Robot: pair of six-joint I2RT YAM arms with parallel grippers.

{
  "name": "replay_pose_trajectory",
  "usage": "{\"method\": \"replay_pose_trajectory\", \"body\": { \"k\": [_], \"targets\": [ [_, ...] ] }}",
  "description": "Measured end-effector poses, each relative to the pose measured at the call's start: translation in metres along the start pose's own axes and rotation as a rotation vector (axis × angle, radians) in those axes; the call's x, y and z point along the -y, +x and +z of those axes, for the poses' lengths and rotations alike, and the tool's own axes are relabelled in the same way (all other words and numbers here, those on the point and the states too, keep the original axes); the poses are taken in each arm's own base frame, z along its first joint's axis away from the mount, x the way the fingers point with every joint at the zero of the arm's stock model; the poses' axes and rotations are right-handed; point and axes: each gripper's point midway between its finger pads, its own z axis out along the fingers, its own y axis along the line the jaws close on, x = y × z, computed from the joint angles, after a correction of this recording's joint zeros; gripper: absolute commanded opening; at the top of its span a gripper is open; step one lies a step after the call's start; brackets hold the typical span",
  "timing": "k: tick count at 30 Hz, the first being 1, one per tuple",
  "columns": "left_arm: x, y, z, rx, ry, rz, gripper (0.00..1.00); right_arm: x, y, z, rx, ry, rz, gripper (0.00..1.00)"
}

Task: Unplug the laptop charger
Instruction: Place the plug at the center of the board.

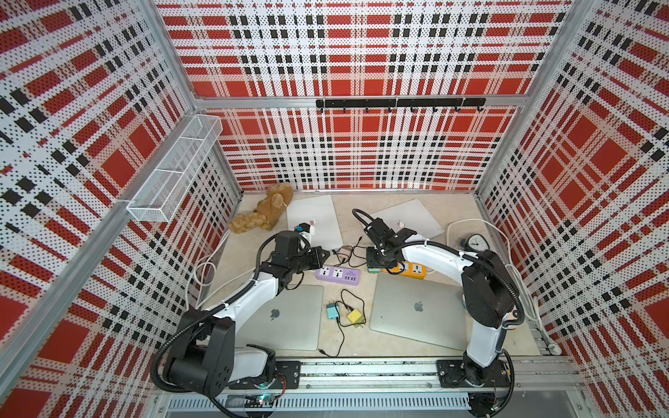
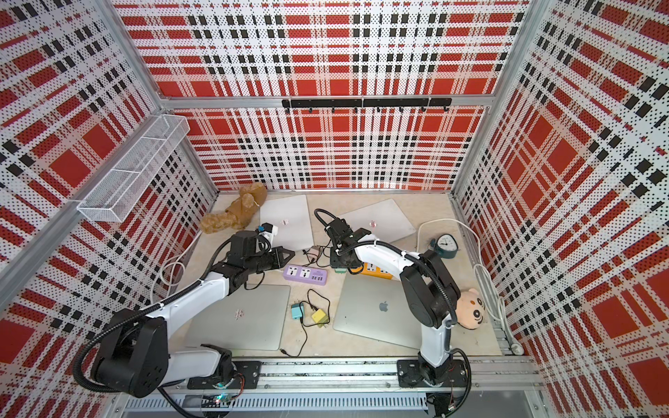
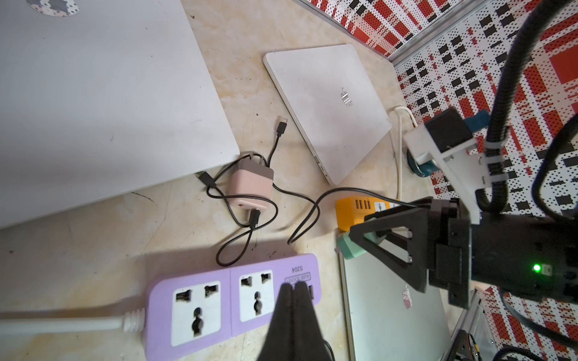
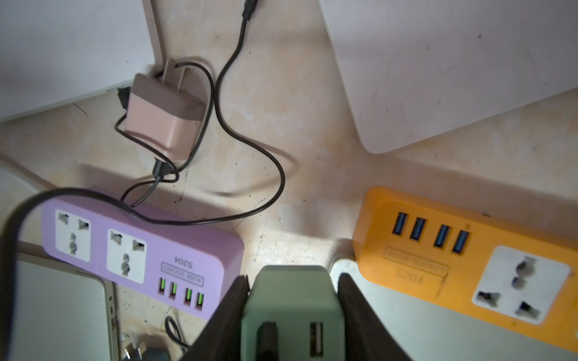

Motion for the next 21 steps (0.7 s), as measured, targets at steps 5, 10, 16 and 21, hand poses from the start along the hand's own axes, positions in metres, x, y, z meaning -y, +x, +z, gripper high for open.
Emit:
{"method": "replay_pose_trajectory", "body": {
  "k": [5,10,16,21],
  "targets": [
    [-0.001,0.002,0.0,-0.004,-0.002,-0.002,0.04,-0.004,0.011,0.003,-0.024,-0.009,-0.008,0.22],
    [-0.001,0.002,0.0,-0.001,0.0,-0.001,0.04,-0.007,0.016,0.005,-0.037,-0.022,-0.006,0.22],
    [0.0,0.001,0.001,0.0,0.002,0.002,0.04,-0.007,0.023,0.008,-0.054,-0.023,-0.003,0.21],
    [0.0,0.001,0.001,0.0,0.003,0.002,0.04,-0.009,0.027,0.009,-0.062,-0.029,-0.01,0.21]
  ]
}}
